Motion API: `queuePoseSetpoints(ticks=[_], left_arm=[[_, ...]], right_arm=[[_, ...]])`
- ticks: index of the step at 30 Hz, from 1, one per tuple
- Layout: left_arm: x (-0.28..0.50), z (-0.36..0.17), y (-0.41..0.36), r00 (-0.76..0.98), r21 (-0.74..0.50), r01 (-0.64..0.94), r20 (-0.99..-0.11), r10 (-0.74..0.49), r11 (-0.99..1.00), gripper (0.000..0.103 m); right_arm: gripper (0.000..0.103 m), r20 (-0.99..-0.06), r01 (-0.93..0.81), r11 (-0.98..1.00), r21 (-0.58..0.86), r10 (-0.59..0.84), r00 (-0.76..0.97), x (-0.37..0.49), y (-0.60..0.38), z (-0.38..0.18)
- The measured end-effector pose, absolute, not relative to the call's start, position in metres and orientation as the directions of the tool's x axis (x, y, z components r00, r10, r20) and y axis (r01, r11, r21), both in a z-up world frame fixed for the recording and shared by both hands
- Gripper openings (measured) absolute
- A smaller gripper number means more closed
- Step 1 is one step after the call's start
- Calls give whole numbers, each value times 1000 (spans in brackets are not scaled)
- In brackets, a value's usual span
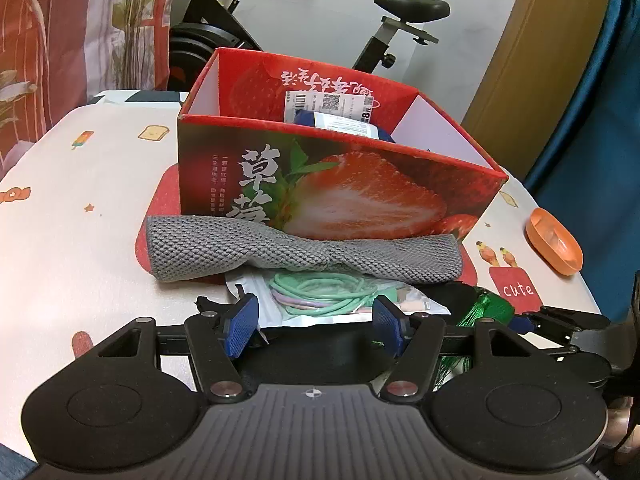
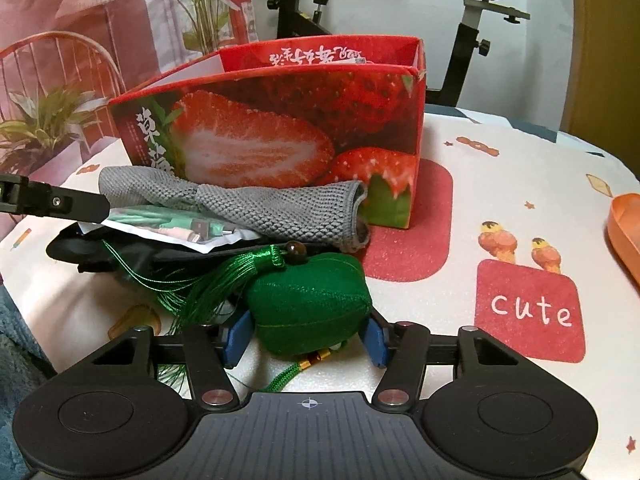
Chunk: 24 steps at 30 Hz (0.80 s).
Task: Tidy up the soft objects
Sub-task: 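Close the right gripper on the green pouch and lift it, then carry the green pouch with the right gripper over the red box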
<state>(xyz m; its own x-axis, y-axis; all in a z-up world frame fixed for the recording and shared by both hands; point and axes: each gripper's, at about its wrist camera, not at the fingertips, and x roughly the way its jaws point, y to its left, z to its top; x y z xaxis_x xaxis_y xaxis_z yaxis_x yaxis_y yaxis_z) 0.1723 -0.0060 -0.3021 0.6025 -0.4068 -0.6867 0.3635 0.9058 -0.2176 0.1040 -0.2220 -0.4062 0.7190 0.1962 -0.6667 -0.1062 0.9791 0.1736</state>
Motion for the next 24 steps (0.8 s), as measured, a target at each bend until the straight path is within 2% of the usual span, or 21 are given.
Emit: queuePoseSetpoints(ticks=[7,11,18,24], left_arm=[[177,-295,-3,612,-226,370,-671,-419,901,65],[181,-286,-2,612,-254,392,-646,-457,884,66],[191,-288,-3,569,-331,383,-651,-502,863,66],[200,-265,-5,572,-406,416,-579,-581,814,67]], right_arm=[[52,-643,-98,981,168,185,743,100,-226,-397],[52,-625,-96,985,142,164,763,99,-228,-386],[52,-572,-102,989,107,145,807,98,-231,-359],[52,-535,-170,985,39,164,829,109,-217,-332]])
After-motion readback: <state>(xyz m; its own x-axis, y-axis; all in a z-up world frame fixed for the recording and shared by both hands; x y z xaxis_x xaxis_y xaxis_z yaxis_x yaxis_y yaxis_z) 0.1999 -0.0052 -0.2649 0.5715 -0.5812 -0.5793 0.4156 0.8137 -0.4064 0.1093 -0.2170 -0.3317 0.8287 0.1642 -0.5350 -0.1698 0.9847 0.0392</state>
